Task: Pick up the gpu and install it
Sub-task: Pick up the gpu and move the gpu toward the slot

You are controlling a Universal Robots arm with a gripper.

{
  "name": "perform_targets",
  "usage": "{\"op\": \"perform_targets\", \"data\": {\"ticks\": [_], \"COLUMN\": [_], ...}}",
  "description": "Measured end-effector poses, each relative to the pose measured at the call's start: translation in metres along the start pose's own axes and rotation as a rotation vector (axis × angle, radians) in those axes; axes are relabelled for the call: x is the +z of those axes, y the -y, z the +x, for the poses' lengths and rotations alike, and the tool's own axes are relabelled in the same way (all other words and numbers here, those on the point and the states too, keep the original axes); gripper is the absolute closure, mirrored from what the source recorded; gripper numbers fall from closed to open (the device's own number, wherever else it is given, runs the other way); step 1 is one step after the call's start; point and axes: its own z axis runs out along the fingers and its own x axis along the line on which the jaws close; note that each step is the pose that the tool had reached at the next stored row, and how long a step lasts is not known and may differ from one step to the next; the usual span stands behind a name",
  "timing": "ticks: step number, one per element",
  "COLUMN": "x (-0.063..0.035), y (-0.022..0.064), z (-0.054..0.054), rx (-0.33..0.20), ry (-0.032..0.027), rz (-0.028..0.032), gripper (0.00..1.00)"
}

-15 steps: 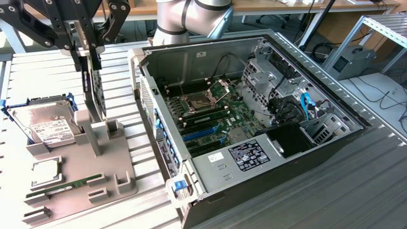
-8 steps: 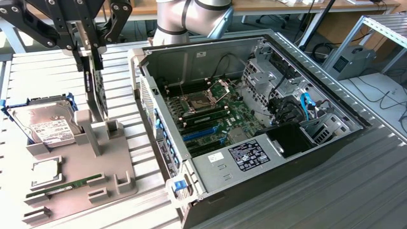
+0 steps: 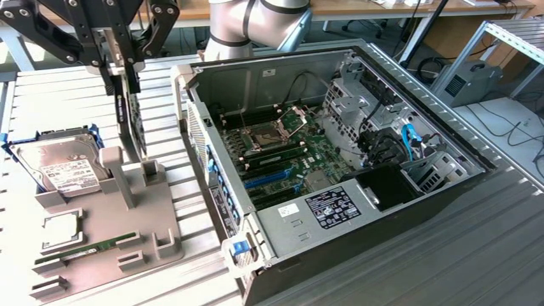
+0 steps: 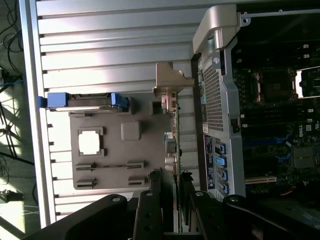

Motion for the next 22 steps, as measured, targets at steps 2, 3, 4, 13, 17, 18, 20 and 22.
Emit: {"op": "perform_targets", "data": {"ticks": [2,3,4,13,17,18,20,22], "x": [0.0001,0.0001,0.0001,0.0003,0.0007,0.0007,0.0008,0.0009], "y": [0.0000,0.0000,-0.0001,-0.0002,-0.0004,-0.0005,-0.0005,-0.0005], "z": [-0.0005,-0.0007,-0.0009,-0.0033,-0.0058,-0.0061,-0.0065,-0.0069], "rx": [0.000,0.000,0.000,0.000,0.000,0.000,0.000,0.000], "ry": [0.0000,0.0000,0.0000,0.0000,0.0000,0.0000,0.0000,0.0000], "rz": [0.0000,0.0000,0.0000,0.0001,0.0000,0.0001,0.0001,0.0001], "gripper": [0.73,0.73,0.73,0.73,0.73,0.73,0.73,0.73]}}
